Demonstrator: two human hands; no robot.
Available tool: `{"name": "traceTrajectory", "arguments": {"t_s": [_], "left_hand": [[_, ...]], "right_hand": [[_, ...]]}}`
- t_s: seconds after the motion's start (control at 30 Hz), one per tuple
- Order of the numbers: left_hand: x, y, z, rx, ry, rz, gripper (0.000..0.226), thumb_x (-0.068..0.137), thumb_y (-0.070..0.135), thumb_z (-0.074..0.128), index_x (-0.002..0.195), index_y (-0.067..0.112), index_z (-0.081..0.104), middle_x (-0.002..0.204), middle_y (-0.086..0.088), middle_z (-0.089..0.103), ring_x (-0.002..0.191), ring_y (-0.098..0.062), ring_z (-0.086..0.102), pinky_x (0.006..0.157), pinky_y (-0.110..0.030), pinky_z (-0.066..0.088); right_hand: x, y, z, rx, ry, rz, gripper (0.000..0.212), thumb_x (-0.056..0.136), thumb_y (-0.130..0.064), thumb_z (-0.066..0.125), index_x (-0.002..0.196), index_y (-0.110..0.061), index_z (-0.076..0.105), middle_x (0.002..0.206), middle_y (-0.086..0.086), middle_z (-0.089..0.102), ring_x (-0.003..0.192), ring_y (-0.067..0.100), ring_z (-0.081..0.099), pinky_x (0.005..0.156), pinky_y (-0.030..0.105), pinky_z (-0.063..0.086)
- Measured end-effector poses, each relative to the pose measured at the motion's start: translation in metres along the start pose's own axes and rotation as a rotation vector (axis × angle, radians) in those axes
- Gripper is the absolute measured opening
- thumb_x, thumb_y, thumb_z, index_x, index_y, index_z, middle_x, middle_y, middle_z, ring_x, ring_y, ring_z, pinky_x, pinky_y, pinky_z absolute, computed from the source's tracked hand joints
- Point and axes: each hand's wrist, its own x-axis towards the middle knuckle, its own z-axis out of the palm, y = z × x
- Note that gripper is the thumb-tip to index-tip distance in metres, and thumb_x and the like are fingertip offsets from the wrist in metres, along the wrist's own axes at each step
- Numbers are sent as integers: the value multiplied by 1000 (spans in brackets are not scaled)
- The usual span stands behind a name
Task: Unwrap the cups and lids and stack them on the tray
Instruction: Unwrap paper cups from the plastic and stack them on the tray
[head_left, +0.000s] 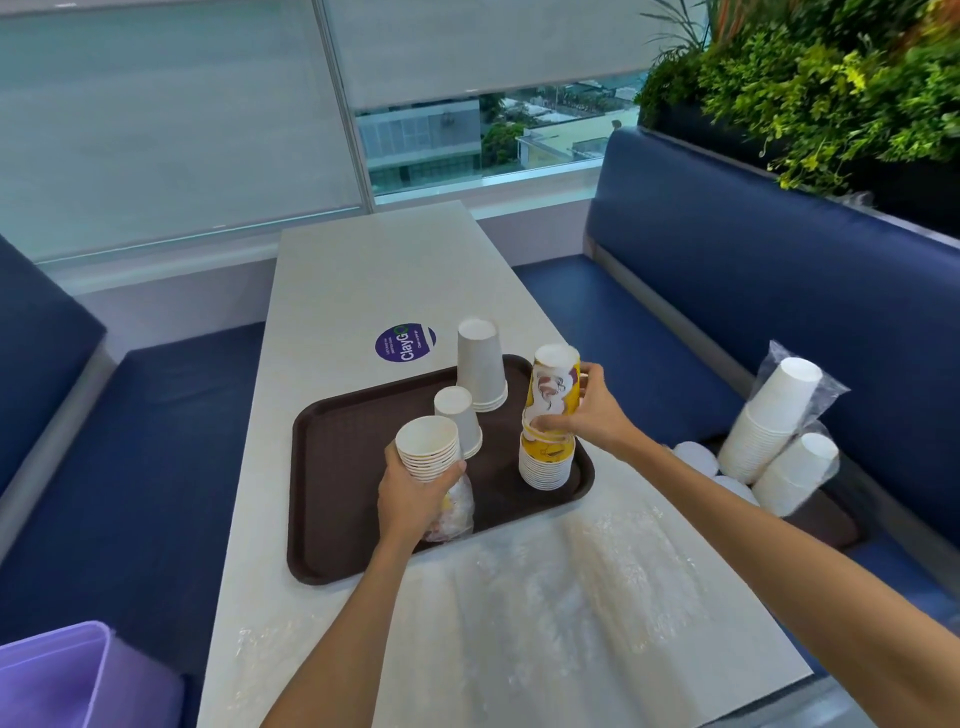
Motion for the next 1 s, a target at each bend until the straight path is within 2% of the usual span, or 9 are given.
{"name": "traceTrajectory", "arguments": {"t_s": [0.07,0.13,0.17,0.23,0.33,0.43,0.57,0.8,1.0], "left_hand": [[1,0,0,-2,0,-1,88,70,35,82,139,15,32,140,-7,48,127,-28,48,100,-38,41],[1,0,1,-5,-8,-11,90,70,35,82,141,16,30,141,-6,46,128,-28,46,102,-39,41],[1,0,1,-10,-10,-12,90,70,35,82,141,16,29,142,-6,46,129,-28,46,102,-39,40],[1,0,1,-19,-9,-13,91,70,35,82,141,17,29,141,-6,47,128,-28,46,102,-39,41],[1,-1,0,-39,-2,-6,90,68,35,83,140,16,32,138,-5,50,125,-27,49,98,-37,42],[0,-1,2,-68,-1,6,88,66,35,85,137,17,36,131,-4,55,118,-24,53,87,-29,44],[1,-3,3,-91,-4,-18,85,66,36,85,134,16,39,127,-4,59,112,-22,58,81,-25,44],[5,-3,4,-91,-3,-51,82,67,37,84,133,19,38,126,-1,58,113,-21,57,83,-24,45],[8,-7,2,-62,-12,-59,84,67,42,82,134,20,37,128,0,57,114,-21,57,88,-29,48]], "right_hand": [[1,-2,-1,-114,120,-74,98,67,-42,83,141,-23,23,147,3,35,136,27,36,115,51,24],[0,-15,-3,-220,276,-197,102,66,-56,78,145,-23,23,154,1,26,143,23,21,117,50,2],[-1,-25,-4,-246,321,-275,101,66,-59,76,145,-23,25,153,1,26,143,22,19,117,48,-1],[-2,-45,-2,-268,325,-435,91,68,-54,78,141,-22,34,148,0,33,138,18,27,117,44,9],[-2,-68,16,-308,74,-494,78,71,-49,78,134,-20,44,139,1,46,125,16,43,103,29,34],[0,-76,45,-425,-235,-404,74,73,-47,77,133,-17,48,137,3,49,122,19,48,96,28,39],[7,-77,81,-586,-436,-356,77,73,-48,77,134,-11,48,135,6,51,119,21,50,95,28,41],[27,-81,108,-740,-518,-298,62,71,-53,76,113,-9,64,110,5,65,102,22,61,86,33,51],[37,-85,115,-771,-566,-243,63,70,-58,74,108,-8,68,108,6,68,96,20,63,80,30,50]]}}
